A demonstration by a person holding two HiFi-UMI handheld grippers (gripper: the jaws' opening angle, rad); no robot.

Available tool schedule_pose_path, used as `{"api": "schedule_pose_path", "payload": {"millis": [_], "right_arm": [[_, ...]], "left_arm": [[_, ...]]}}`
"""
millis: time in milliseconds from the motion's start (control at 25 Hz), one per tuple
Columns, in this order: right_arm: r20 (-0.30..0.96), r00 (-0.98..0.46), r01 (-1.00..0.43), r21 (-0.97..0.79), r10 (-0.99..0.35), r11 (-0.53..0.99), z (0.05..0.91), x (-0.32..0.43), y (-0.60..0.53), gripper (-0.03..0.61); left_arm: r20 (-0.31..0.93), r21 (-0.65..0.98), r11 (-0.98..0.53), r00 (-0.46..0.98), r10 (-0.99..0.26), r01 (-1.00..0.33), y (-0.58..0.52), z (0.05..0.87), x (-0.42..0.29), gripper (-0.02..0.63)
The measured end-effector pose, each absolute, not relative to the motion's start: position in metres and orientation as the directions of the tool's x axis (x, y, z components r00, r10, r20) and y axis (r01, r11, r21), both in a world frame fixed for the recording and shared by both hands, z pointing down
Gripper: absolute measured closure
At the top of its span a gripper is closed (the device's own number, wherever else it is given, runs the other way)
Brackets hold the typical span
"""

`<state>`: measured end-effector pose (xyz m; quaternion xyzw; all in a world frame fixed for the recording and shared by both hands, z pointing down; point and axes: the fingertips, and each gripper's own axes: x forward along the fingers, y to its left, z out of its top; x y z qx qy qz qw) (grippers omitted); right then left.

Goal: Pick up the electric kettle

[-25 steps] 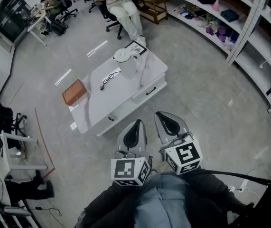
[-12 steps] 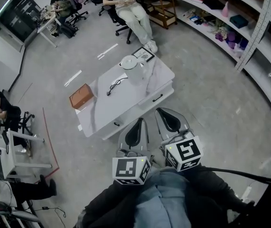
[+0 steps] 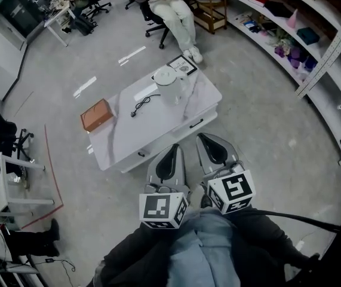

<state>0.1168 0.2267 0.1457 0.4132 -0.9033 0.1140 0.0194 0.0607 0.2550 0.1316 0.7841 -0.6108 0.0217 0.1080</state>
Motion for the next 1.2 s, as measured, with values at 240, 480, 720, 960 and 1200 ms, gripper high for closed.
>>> {"api": "schedule_pose_path", "payload": {"millis": [240,480,720,960,1200], "right_arm": [[0.184,-0.66,-0.751,-0.183,-0.729,0.634,0.162,0.089,0.192,0.552],[0.223,-0.647,-0.762,-0.185,-0.729,0.62,0.175,0.064,0.147,0.552],[0.235,-0.652,-0.757,-0.169,-0.72,0.631,0.175,0.029,0.102,0.552],[0.219,-0.632,-0.775,-0.143,-0.743,0.616,0.16,0.002,0.062,0.552],[0.192,-0.607,-0.794,-0.105,-0.771,0.598,0.145,-0.018,0.032,0.552]], "left_arm": [[0.197,0.191,-0.214,0.251,-0.948,-0.958,0.215,0.148,0.029,0.607],[0.22,0.223,-0.208,0.257,-0.941,-0.952,0.169,0.159,0.002,0.607],[0.218,0.246,-0.205,0.26,-0.941,-0.947,0.121,0.165,-0.03,0.607],[0.184,0.252,-0.23,0.28,-0.942,-0.94,0.081,0.153,-0.06,0.607],[0.136,0.257,-0.258,0.299,-0.944,-0.931,0.048,0.137,-0.084,0.607]]}}
